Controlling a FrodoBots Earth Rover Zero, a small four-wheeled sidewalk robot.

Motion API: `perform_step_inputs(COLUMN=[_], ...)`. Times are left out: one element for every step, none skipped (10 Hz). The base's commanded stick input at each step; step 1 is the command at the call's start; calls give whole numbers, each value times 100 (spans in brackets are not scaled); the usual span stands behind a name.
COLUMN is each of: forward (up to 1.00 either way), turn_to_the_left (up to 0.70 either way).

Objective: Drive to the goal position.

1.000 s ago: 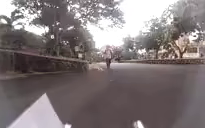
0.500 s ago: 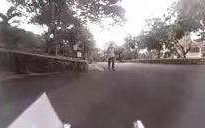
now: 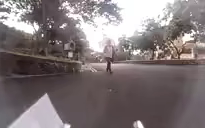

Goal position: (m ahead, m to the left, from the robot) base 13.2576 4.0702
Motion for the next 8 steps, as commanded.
perform_step_inputs(forward=[33, 0, 0, 0, 7, 30, 53, 100], turn_to_the_left=[0, 0, 0, 0, 0, 0, 0, 0])
